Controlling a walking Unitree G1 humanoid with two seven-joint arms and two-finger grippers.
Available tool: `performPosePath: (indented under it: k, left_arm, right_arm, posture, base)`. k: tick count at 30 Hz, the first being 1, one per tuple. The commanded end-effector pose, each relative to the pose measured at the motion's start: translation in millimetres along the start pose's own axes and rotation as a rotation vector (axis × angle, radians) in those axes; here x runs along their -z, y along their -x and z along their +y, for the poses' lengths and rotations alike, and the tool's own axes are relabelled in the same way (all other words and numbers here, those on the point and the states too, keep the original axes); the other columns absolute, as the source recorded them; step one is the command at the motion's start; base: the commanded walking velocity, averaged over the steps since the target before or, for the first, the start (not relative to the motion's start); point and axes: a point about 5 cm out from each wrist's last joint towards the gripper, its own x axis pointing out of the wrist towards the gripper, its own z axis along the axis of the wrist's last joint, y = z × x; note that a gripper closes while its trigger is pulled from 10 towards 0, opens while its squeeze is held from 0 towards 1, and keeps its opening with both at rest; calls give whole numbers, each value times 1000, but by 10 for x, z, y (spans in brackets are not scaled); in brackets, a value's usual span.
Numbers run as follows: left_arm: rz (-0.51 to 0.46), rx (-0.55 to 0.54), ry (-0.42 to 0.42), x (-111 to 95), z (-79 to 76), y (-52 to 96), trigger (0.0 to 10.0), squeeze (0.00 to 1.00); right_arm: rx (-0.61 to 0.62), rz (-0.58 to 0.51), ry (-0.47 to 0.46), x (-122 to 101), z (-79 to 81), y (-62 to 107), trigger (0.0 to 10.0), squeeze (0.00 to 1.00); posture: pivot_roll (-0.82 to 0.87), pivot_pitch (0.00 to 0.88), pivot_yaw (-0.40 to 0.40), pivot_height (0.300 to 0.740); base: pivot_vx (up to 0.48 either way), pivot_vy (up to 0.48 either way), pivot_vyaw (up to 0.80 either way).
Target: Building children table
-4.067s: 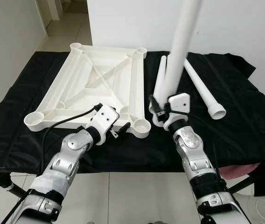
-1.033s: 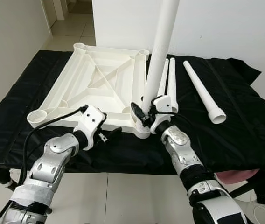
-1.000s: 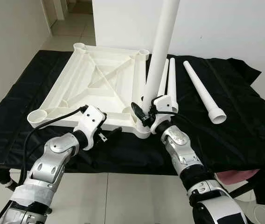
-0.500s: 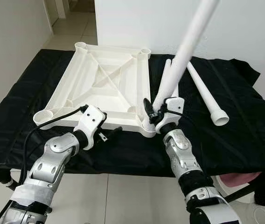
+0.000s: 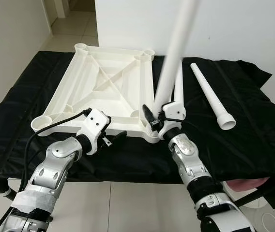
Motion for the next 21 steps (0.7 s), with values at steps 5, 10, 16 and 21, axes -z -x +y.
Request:
performPosePath:
  k: [5, 10, 16, 21]
  left_arm:
    - [-9, -19, -16, -42, 6, 2, 10000, 0]
    - [-9, -22, -15, -44, 9, 13, 10000, 0]
    - [-9, -24, -14, -44, 11, 16, 10000, 0]
    - [-10, -23, -15, -52, 22, 11, 10000, 0]
  right_arm:
    - [-58, 148, 53, 313, -26, 179, 10000, 0]
    - [-98, 108, 52, 326, 34, 258, 10000, 0]
    - [-24, 104, -83, 402, -22, 348, 10000, 0]
    - [115, 176, -169, 515, -172, 361, 10000, 0]
  posture:
    - [56, 4, -31, 740]
    - [56, 8, -32, 740]
    - [53, 15, -28, 740]
    - [51, 21, -25, 740]
  base:
    - [0, 0, 0]
    - [0, 0, 0]
    - [0, 0, 0]
    - [0, 0, 0]
